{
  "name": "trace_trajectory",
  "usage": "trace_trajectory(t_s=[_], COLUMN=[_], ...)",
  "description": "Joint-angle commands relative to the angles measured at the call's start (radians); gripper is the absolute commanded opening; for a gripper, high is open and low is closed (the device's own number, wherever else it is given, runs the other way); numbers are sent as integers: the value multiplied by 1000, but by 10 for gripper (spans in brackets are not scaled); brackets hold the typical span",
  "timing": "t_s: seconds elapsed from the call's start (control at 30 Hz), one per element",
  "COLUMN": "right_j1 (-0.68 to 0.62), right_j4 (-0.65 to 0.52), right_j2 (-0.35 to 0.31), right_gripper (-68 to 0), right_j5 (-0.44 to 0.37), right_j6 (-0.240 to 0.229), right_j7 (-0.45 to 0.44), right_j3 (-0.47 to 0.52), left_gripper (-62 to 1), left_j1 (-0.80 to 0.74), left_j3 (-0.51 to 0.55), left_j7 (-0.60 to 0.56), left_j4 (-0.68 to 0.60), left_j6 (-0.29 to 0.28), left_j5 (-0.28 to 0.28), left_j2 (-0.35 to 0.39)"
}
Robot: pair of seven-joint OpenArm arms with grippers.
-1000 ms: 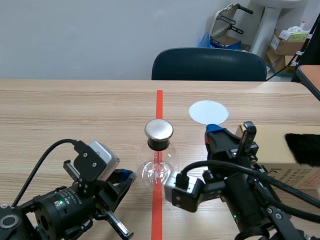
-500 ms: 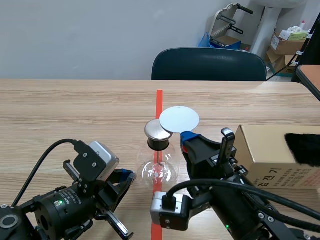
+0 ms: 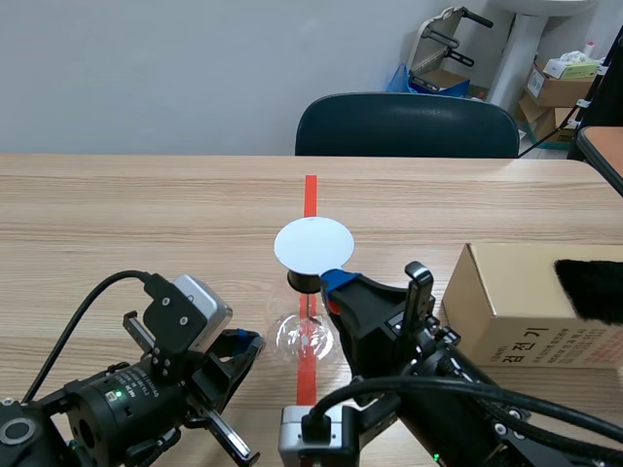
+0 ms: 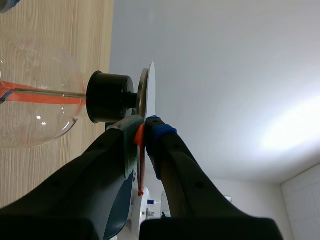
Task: Do the electroscope experiment
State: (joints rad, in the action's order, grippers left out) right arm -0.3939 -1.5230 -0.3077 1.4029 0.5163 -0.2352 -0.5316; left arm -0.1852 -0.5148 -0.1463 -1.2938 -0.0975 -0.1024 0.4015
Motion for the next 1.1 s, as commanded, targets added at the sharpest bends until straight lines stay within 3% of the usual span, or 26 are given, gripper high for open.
trace_trajectory(t_s=[0.0, 0.63, 0.8, 1.07], right_j1=[11, 11, 11, 11], right_j4=[-18, -18, -18, -18], right_j2=[-5, -5, -5, -5], right_gripper=[-667, -667, -667, -667], right_j5=[-4, -4, -5, -27], right_j6=[14, 14, 14, 14], right_j7=[3, 19, 138, 433], right_j3=[3, 3, 3, 3], left_gripper=[-593, -593, -593, -593], left_j1=[5, 5, 5, 5], left_j3=[4, 4, 4, 4], left_j7=[-14, -14, -14, -14], left_j4=[-11, -11, -11, -11], left_j6=[2, 2, 2, 2], left_j5=[-6, -6, -6, -6], left_j2=[-8, -8, -8, -8])
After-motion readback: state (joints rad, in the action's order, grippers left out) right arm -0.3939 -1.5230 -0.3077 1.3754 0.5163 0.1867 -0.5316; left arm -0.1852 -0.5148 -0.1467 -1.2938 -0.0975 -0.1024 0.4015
